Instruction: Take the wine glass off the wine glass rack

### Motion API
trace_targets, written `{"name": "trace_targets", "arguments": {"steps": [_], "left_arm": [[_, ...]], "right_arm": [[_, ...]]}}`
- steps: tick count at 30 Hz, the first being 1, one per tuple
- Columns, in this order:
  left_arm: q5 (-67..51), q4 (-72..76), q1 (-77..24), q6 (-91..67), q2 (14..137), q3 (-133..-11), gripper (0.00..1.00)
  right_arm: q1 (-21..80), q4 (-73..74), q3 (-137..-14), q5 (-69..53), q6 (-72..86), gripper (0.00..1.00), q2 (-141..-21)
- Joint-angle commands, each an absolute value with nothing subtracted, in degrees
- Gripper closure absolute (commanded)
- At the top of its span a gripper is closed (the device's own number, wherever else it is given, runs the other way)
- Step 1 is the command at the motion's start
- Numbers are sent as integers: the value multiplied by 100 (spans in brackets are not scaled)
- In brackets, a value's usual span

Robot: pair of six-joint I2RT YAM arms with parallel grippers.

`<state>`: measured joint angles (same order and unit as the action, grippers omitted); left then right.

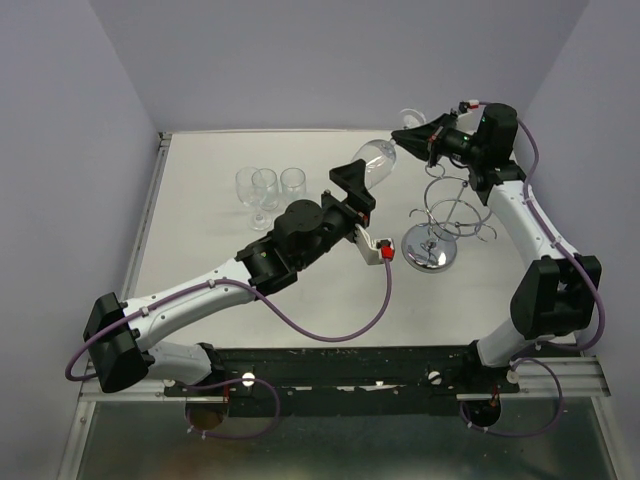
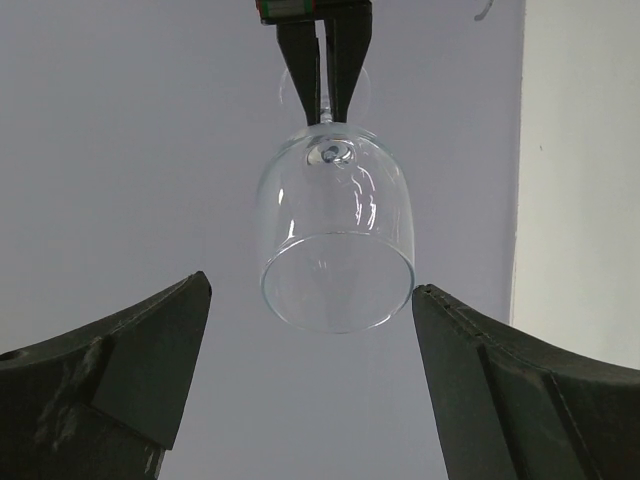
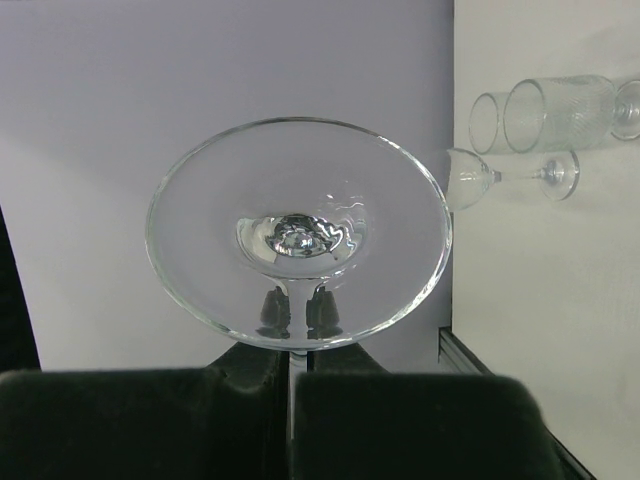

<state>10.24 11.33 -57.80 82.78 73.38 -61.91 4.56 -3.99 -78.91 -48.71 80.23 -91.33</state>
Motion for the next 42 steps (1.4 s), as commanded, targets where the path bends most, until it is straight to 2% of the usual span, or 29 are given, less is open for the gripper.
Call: {"name": "trace_targets", "arguments": {"steps": [1, 33, 42], "left_arm": [[923, 1239, -5757, 8437, 7269, -6179, 1], [826, 984, -5722, 8209, 7295, -6267, 1], [852, 1204, -5687, 8288, 7304, -6197, 6]], "right_arm": [[483, -686, -7717, -5124, 8323, 99, -8833], [747, -862, -7752, -5317, 8429, 99, -8710], [765, -826, -7620, -5309, 8402, 99, -8666]]}}
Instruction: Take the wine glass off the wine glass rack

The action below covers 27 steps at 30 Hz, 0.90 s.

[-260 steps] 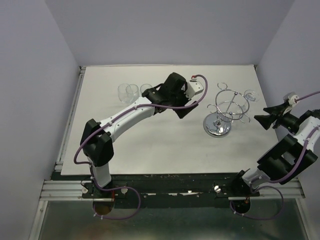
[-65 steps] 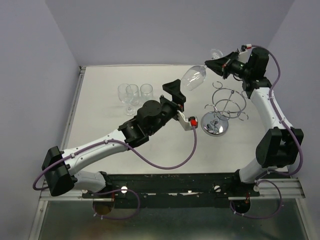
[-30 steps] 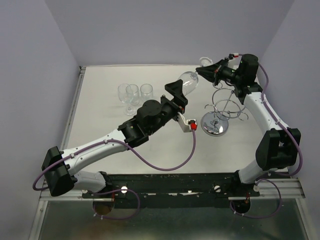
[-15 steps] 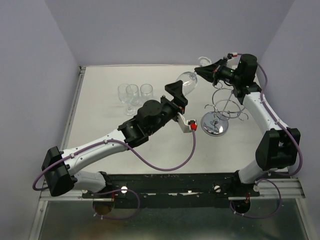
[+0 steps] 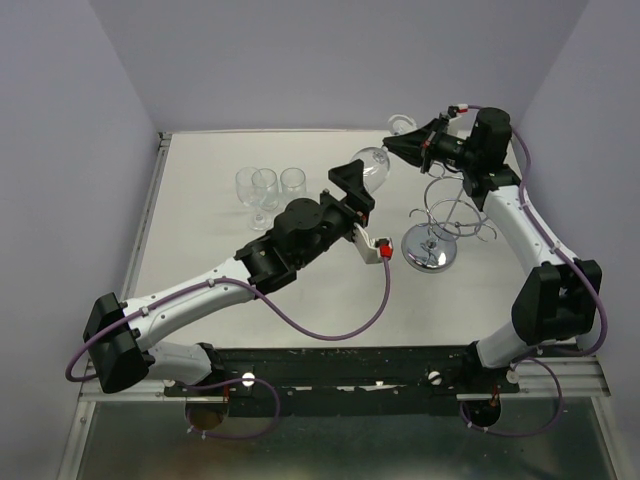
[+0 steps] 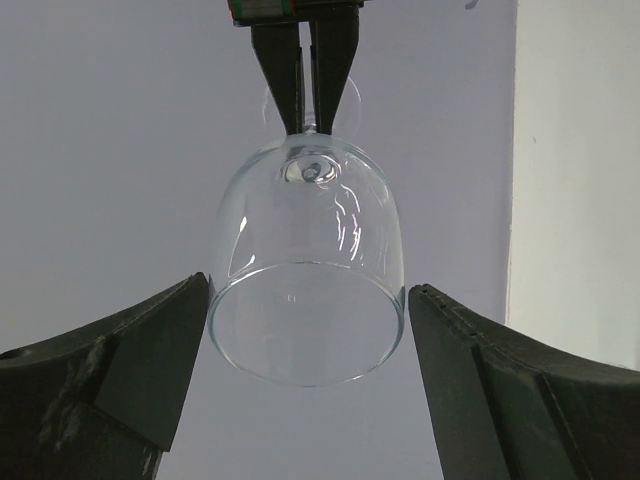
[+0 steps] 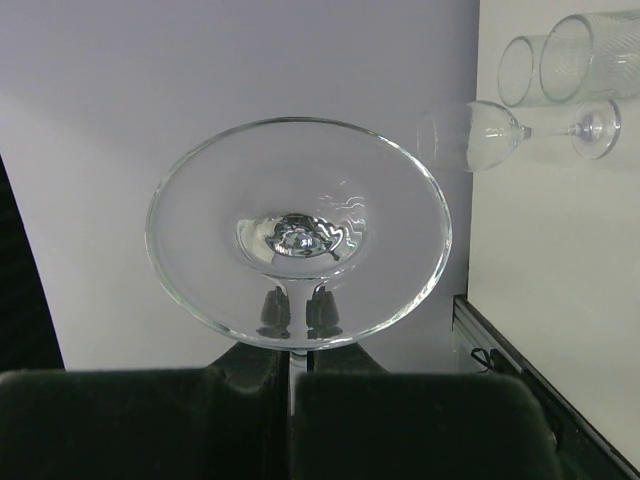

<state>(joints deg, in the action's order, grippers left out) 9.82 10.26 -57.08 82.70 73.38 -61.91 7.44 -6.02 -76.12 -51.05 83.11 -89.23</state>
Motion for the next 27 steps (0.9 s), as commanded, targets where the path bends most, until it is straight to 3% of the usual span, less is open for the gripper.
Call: {"name": "trace_targets", "arguments": {"steps": [1, 9, 13, 18, 21, 26, 27], "left_arm": [[844, 1256, -5687, 8279, 7295, -6179, 7], [870, 1248, -5686, 8270, 7295, -6170, 37], [870, 1257, -5678, 8253, 7286, -6152, 50], [879, 1248, -5669, 8235, 7269, -6126, 65], [923, 1195, -5669, 8191, 7251, -6109, 77], [1002, 1178, -5660, 8130, 7190, -6065, 100], [1019, 1160, -5651, 8121, 7198, -6056, 100]], "right_arm": [[765, -817, -7620, -5300, 8402, 99, -8666], [765, -642, -7638, -5186, 8262, 99, -8701], [765, -405, -7655, -5036, 8122, 86, -8710], [782, -97, -7690, -4878, 7972, 85, -8736], [800, -9, -7708, -4817, 7893, 73, -8754], [835, 360, -7673, -4650, 7726, 65, -8780], [844, 430, -7655, -4615, 7691, 61, -8780]]}}
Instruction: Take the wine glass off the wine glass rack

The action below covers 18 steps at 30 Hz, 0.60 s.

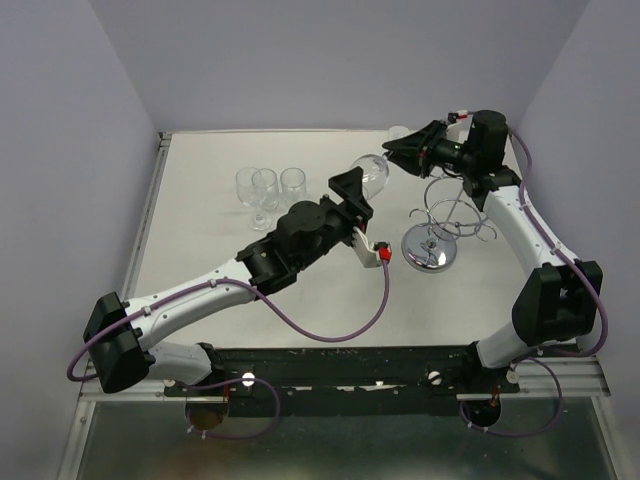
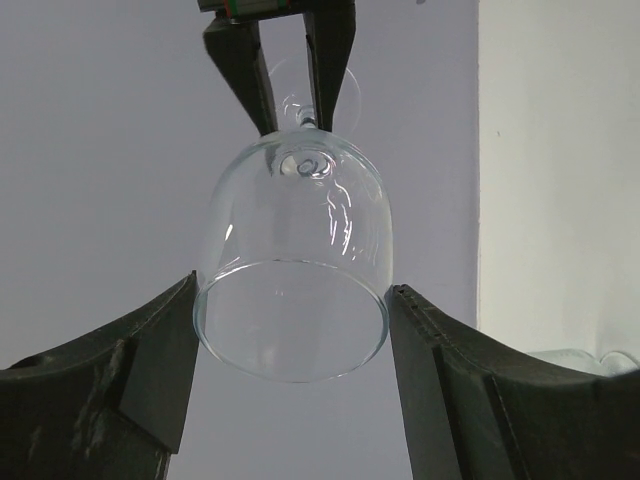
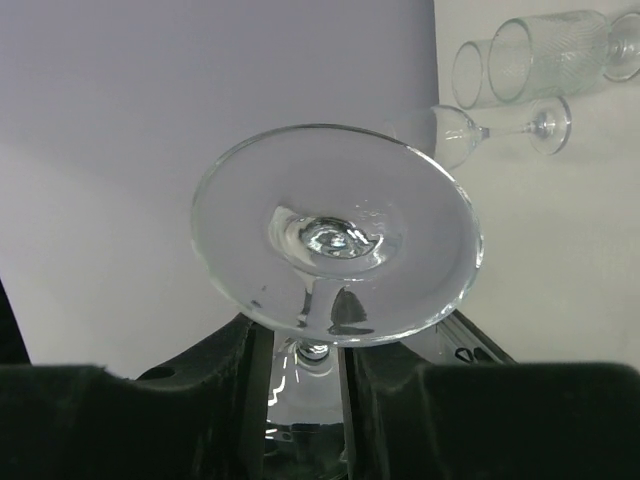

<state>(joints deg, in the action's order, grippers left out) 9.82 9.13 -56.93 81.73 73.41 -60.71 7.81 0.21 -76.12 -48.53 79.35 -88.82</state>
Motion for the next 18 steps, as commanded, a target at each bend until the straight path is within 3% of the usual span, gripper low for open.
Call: {"name": "trace_targets", "arguments": {"steps": [1, 5, 7, 18], "left_arm": [[1011, 1151, -5643, 8095, 7190, -6047, 100], [1072, 1037, -5634, 7946, 7163, -6047, 100], [1107, 941, -5634, 7840, 7154, -6047, 100], [1336, 168, -5608, 7111, 7172, -6126, 100]], "right_arm": [[852, 535, -7647, -4562, 7647, 57, -8798], [870, 922, -7533, -4307, 7462, 26, -8824], [888, 1072, -7445, -4210, 7366, 0, -8824], [888, 1310, -7268, -4017, 7163, 0, -8807]]}}
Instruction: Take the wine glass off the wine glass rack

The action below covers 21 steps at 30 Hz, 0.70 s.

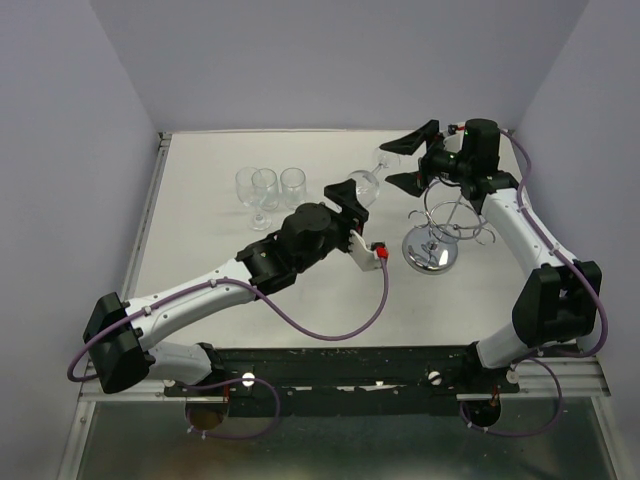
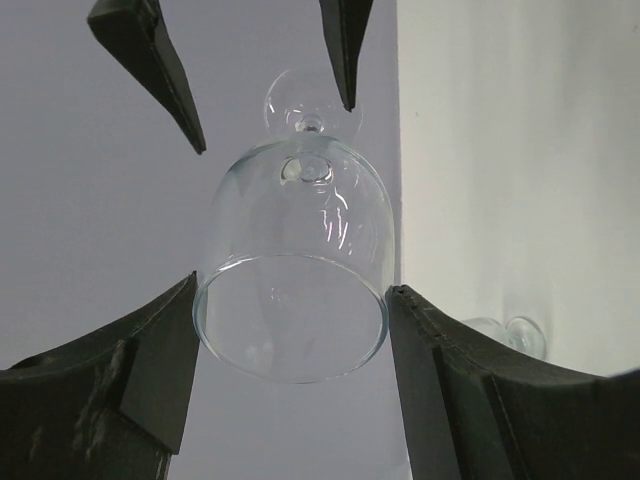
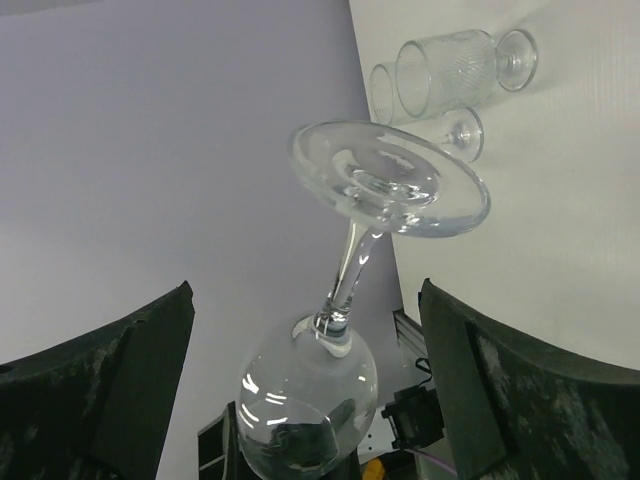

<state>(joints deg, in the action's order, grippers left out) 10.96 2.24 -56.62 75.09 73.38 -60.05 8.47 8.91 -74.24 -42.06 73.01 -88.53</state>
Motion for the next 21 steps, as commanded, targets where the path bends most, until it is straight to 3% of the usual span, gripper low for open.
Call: {"name": "trace_targets", "arguments": {"steps": [1, 12, 21], "left_arm": [[1362, 106, -5599, 7041, 7172, -6152, 100], [1336, -1010, -5502, 5556, 7260, -6442, 100], [590, -2100, -5239, 3712, 7514, -6864, 100]], "right_arm": [[888, 1310, -7295, -4008, 7146, 0, -8807], [888, 1889, -7717, -3297, 6126, 0, -8693], [879, 2013, -7778, -3164, 5968, 0, -8675]]}}
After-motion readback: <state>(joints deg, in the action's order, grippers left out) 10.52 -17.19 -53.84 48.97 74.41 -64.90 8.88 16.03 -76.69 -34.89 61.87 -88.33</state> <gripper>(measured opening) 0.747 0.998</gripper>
